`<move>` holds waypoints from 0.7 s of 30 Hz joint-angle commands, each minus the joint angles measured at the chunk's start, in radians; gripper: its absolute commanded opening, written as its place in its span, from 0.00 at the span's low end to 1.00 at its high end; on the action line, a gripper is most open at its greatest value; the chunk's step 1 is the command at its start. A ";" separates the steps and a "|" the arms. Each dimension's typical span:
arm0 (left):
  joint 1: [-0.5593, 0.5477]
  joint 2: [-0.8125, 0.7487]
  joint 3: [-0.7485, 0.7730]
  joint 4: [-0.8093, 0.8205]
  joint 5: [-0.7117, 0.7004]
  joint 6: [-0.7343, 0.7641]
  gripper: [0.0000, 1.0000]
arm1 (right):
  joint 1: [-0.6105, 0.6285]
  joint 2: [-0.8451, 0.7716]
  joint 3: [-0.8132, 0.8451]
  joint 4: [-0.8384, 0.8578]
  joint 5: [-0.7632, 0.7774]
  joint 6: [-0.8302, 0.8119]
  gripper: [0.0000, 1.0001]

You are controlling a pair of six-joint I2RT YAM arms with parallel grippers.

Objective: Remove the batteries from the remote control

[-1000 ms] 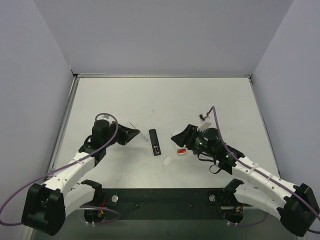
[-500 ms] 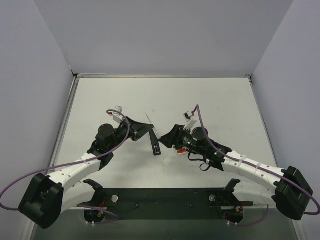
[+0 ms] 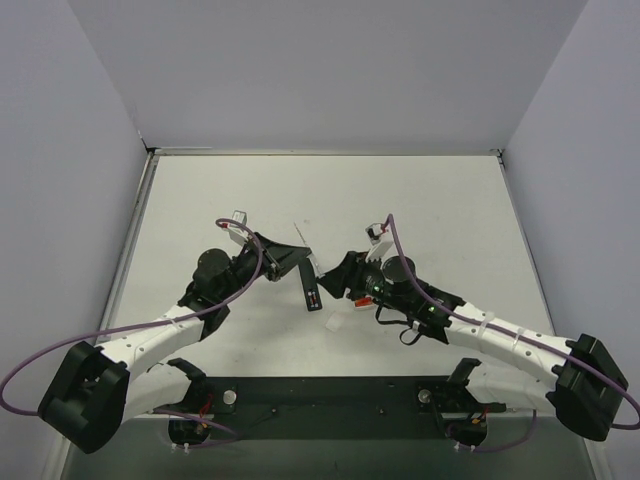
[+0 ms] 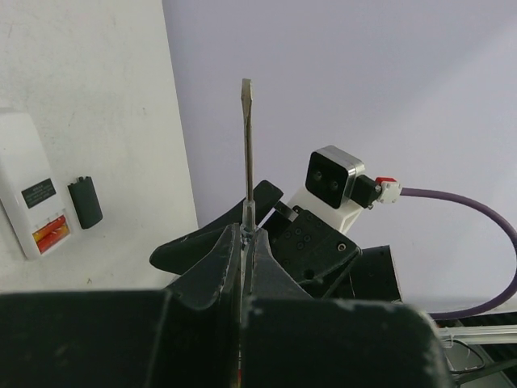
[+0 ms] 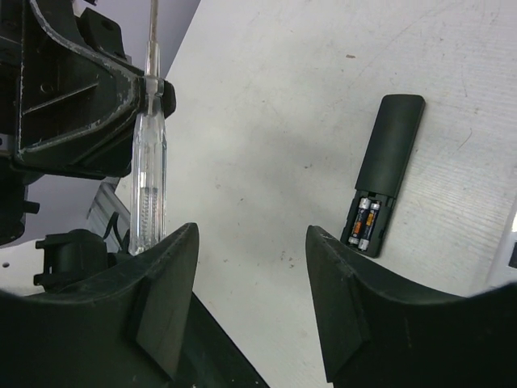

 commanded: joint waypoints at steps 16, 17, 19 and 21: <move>-0.028 0.032 -0.001 0.111 -0.028 0.024 0.00 | 0.028 -0.156 0.022 0.020 0.024 -0.097 0.53; -0.028 0.029 -0.002 0.111 -0.028 0.024 0.00 | 0.028 -0.148 0.025 0.021 0.024 -0.094 0.52; -0.029 0.024 -0.004 0.109 -0.029 0.024 0.00 | 0.031 -0.125 0.034 0.014 0.030 -0.085 0.51; -0.029 0.018 -0.011 0.106 -0.034 0.026 0.00 | 0.031 -0.110 0.057 -0.011 0.050 -0.075 0.48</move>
